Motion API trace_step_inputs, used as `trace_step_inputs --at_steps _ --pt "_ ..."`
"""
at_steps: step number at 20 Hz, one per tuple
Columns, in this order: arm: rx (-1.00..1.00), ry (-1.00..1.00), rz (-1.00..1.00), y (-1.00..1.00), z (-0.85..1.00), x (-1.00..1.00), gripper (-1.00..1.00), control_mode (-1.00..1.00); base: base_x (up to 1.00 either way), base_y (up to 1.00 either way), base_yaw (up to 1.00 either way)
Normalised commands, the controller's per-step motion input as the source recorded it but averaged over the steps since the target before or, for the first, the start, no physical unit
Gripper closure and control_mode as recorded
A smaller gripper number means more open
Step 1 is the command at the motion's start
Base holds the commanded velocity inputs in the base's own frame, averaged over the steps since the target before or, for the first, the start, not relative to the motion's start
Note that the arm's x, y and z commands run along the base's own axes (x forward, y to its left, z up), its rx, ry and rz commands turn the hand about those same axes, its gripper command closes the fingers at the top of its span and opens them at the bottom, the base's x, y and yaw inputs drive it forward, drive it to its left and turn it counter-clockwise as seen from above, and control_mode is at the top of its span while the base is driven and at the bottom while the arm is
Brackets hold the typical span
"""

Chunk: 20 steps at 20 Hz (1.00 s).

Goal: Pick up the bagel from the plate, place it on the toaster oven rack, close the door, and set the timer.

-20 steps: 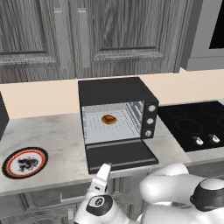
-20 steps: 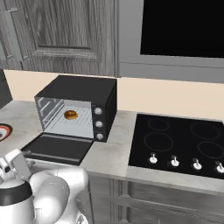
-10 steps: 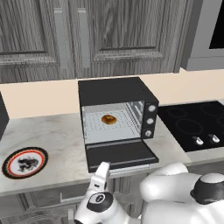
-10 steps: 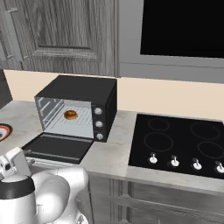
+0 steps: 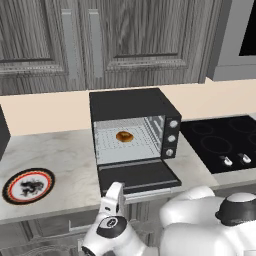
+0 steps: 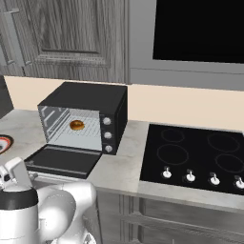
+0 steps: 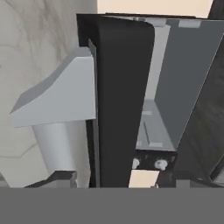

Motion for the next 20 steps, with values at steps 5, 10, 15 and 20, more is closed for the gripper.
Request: trace_step_inputs --at_steps 5,10,15,20 --pt "0.00 0.00 0.01 0.00 0.00 0.83 -1.00 -1.00 0.00 0.00 0.00" --pt "0.00 0.00 0.03 0.00 0.00 0.91 -1.00 -1.00 0.00 0.00 0.00" --pt "0.00 0.00 0.03 -0.10 0.18 0.73 -1.00 -1.00 0.00 0.00 0.00" --pt "0.02 0.00 0.02 -0.28 0.49 0.51 -1.00 -1.00 0.00 0.00 0.00"
